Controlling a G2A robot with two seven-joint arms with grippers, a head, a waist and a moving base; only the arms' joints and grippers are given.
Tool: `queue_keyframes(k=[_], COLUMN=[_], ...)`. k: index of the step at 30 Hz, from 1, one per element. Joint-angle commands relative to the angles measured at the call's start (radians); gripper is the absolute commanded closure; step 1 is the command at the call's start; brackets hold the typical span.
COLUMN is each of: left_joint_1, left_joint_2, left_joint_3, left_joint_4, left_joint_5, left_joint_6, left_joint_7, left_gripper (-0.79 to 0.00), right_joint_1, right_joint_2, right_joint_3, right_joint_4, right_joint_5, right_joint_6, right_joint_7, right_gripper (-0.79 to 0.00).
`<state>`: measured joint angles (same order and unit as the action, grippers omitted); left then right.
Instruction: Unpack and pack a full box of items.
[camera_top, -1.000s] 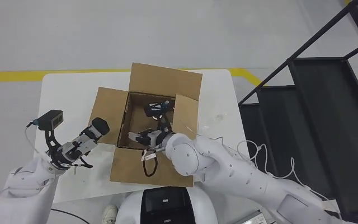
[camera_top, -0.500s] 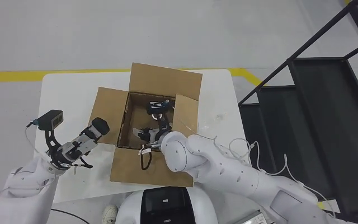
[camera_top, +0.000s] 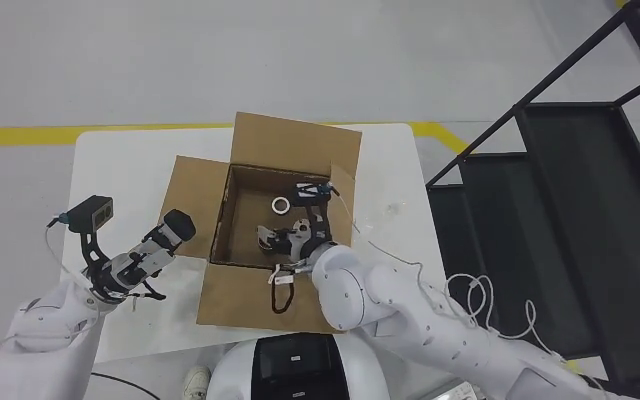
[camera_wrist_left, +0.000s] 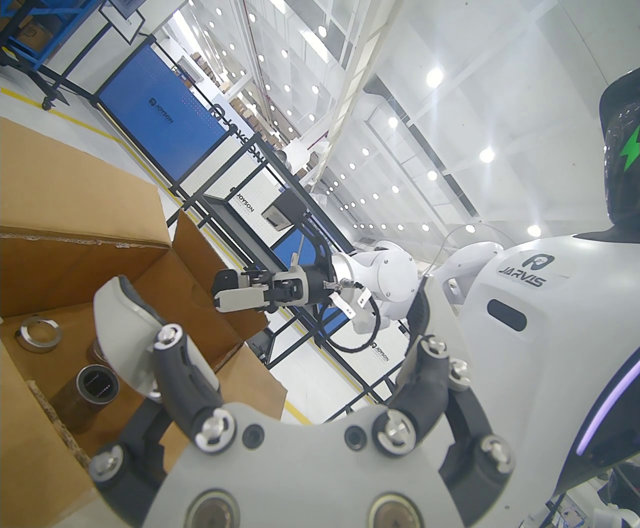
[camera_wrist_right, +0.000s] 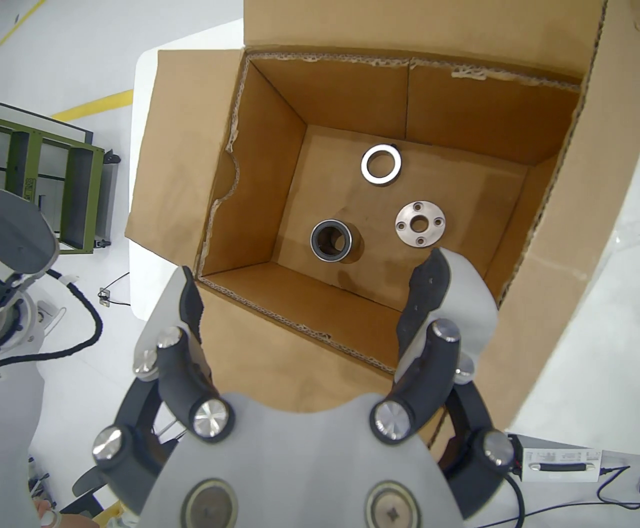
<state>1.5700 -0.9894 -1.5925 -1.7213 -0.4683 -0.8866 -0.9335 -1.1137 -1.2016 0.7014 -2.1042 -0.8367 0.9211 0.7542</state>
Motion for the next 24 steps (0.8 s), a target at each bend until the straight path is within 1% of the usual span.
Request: queue_keyframes(k=[1, 7, 10, 13, 16, 19, 24], left_joint_1=[0.0, 0.0, 0.0, 0.0, 0.0, 0.0, 0.0], left_joint_2=[0.0, 0.0, 0.0, 0.0, 0.0, 0.0, 0.0], left_joint_3=[0.0, 0.0, 0.0, 0.0, 0.0, 0.0, 0.0], left_joint_4=[0.0, 0.0, 0.0, 0.0, 0.0, 0.0, 0.0], left_joint_5=[0.0, 0.0, 0.0, 0.0, 0.0, 0.0, 0.0], left_joint_6=[0.0, 0.0, 0.0, 0.0, 0.0, 0.0, 0.0], left_joint_7=[0.0, 0.0, 0.0, 0.0, 0.0, 0.0, 0.0], left_gripper=[-0.785, -0.785, -0.785, -0.785, -0.785, -0.785, -0.785], right_joint_1=[-0.027, -0.14, -0.204, -0.269, -0.332, -0.375, -0.413], right_joint_2=[0.009, 0.04, 0.052, 0.06, 0.063, 0.065, 0.064], right_joint_3=[0.031, 0.161, 0.24, 0.332, 0.426, 0.504, 0.588], right_joint_4=[-0.027, -0.116, -0.154, -0.169, -0.155, -0.107, -0.019], right_joint_5=[-0.016, -0.037, -0.021, 0.028, 0.102, 0.168, 0.269], right_joint_6=[0.001, -0.018, -0.033, -0.051, -0.08, -0.126, -0.196], right_joint_7=[0.009, 0.026, 0.013, -0.011, -0.053, -0.087, -0.13], right_gripper=[-0.785, -0.785, -0.785, -0.785, -0.785, -0.785, -0.785])
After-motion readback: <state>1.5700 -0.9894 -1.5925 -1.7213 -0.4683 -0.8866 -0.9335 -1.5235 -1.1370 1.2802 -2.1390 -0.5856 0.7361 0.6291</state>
